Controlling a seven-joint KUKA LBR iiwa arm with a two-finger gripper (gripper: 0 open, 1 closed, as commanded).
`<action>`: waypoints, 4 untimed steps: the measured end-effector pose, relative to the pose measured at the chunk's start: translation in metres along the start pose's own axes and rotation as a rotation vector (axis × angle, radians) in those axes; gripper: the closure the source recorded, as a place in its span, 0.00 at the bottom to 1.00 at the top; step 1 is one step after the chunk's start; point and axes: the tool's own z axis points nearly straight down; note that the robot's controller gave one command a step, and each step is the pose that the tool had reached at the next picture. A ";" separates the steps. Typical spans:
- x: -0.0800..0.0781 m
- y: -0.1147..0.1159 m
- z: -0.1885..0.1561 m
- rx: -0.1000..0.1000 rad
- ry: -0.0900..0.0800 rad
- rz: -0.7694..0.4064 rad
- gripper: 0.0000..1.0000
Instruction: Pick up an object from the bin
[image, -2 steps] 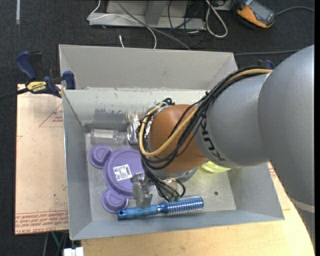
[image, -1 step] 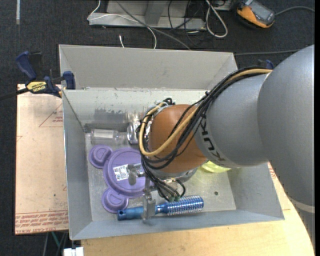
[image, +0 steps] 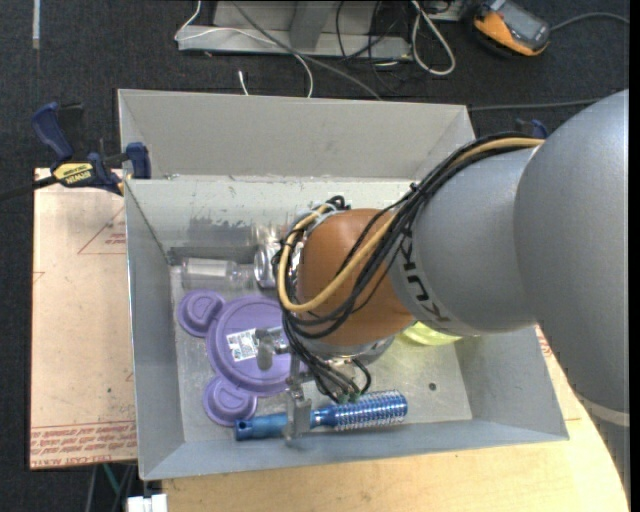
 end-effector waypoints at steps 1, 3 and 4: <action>-0.018 -0.008 0.020 -0.001 -0.002 0.034 0.00; -0.030 0.000 0.050 -0.003 0.002 0.062 0.00; -0.015 0.019 0.053 -0.004 -0.012 0.036 0.00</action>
Offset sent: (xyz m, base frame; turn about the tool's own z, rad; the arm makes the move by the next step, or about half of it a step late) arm -0.0007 0.0028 -0.0350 0.0196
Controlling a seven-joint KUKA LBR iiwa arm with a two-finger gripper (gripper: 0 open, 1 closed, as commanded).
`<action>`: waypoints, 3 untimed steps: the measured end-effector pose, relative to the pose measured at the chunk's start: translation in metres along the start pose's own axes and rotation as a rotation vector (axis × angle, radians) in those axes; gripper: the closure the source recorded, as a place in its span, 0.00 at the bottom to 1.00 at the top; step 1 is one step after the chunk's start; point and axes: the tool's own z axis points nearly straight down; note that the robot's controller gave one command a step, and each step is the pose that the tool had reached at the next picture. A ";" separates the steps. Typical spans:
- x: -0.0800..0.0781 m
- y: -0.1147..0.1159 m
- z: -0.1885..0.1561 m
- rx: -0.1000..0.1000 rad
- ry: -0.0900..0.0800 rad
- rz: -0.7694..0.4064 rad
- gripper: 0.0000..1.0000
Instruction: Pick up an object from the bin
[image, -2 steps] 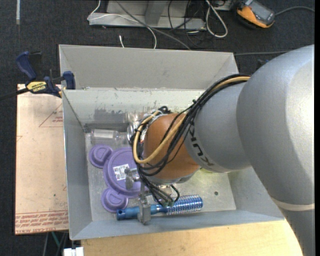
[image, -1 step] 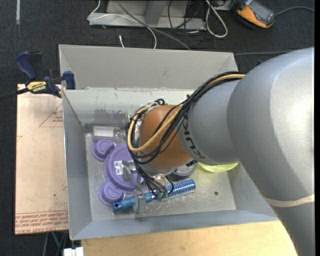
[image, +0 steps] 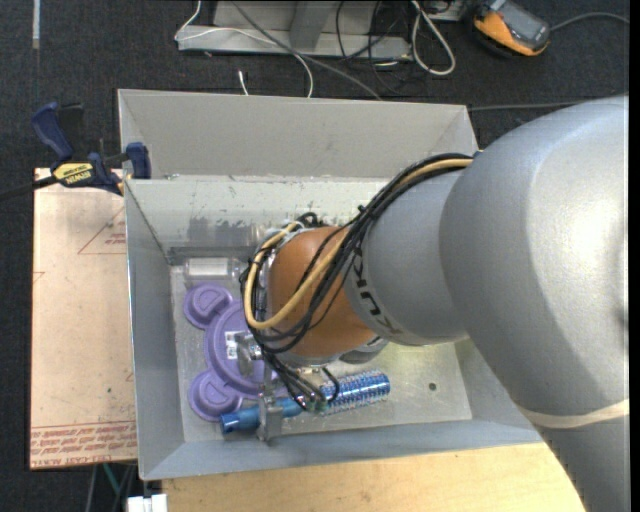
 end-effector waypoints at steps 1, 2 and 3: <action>-0.005 -0.009 -0.007 0.000 0.008 0.049 1.00; -0.005 -0.009 -0.007 0.000 0.008 0.050 1.00; -0.041 -0.016 0.000 -0.001 0.024 0.077 1.00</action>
Offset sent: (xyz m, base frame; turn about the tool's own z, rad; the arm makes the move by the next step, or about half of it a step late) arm 0.0000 0.0000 0.0000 0.0000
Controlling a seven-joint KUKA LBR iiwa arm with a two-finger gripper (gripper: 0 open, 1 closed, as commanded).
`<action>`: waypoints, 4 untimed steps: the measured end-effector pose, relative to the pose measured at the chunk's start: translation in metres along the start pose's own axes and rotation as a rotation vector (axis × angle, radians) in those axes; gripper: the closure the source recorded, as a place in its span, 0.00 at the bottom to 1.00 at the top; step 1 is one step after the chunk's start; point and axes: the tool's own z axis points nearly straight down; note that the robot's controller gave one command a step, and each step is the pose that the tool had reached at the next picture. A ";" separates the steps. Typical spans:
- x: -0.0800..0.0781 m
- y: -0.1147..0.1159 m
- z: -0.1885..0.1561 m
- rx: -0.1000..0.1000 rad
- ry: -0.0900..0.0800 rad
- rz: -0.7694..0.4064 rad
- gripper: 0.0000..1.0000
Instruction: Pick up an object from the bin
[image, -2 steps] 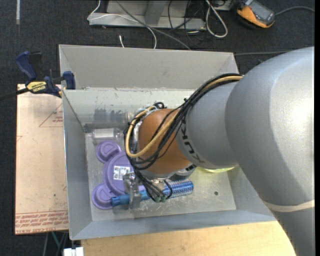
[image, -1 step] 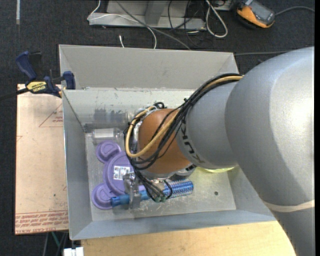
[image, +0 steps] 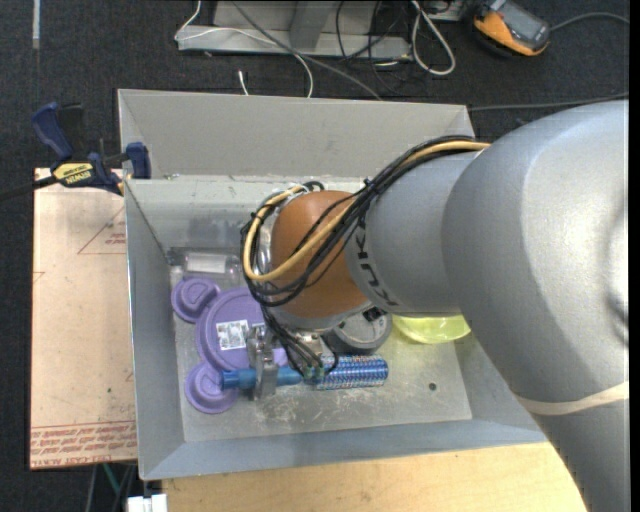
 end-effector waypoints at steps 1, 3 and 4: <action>-0.051 0.020 0.002 0.017 0.063 0.029 1.00; -0.023 0.028 -0.001 0.002 0.029 -0.180 1.00; -0.034 0.014 0.001 -0.002 0.035 0.049 1.00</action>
Offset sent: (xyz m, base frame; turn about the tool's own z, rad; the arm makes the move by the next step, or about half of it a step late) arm 0.0168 -0.0001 -0.0014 0.0342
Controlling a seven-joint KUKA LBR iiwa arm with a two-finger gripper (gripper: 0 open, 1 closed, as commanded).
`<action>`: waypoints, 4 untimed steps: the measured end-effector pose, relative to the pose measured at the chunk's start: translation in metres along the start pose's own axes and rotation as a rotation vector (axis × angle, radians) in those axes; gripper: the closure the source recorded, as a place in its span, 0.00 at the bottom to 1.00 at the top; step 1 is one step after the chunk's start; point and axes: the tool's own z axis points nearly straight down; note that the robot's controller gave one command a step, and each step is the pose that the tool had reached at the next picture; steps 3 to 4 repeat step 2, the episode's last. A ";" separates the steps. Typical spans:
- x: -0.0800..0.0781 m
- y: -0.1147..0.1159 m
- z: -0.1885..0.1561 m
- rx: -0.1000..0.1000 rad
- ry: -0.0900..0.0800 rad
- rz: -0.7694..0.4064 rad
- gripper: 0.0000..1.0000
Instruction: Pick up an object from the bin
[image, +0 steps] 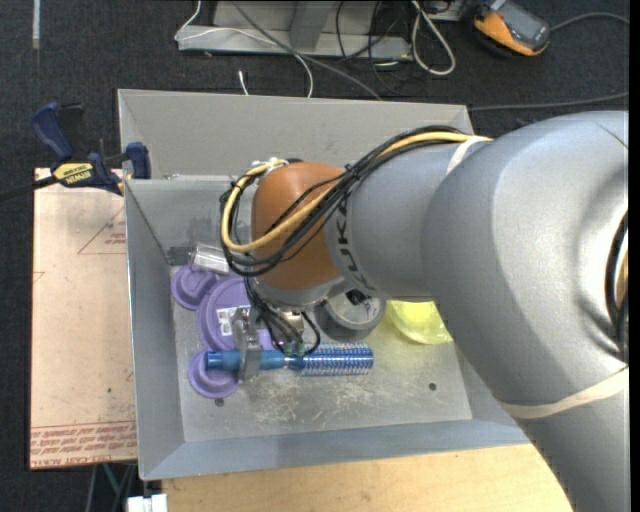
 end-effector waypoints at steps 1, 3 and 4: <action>0.020 -0.006 -0.001 -0.001 -0.020 -0.116 1.00; 0.010 0.035 0.000 0.036 0.014 0.018 1.00; 0.010 0.035 0.000 0.036 0.014 0.018 1.00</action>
Offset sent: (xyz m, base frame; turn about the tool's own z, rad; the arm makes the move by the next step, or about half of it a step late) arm -0.0138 0.0520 -0.0005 0.0231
